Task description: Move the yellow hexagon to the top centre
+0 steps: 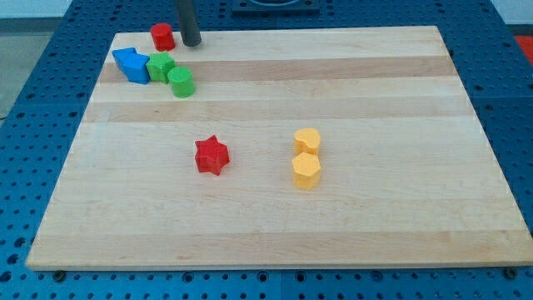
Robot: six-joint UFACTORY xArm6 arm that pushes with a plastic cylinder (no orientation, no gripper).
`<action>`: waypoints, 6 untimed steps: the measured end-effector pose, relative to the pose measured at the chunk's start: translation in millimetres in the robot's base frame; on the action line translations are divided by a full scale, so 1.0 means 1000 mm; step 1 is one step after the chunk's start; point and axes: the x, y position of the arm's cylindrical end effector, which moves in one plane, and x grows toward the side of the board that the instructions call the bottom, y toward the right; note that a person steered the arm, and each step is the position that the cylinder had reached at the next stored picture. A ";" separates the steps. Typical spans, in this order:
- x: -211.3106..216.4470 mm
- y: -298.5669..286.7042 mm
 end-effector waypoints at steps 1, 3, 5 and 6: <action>0.002 0.031; 0.066 0.136; 0.157 0.168; 0.199 0.159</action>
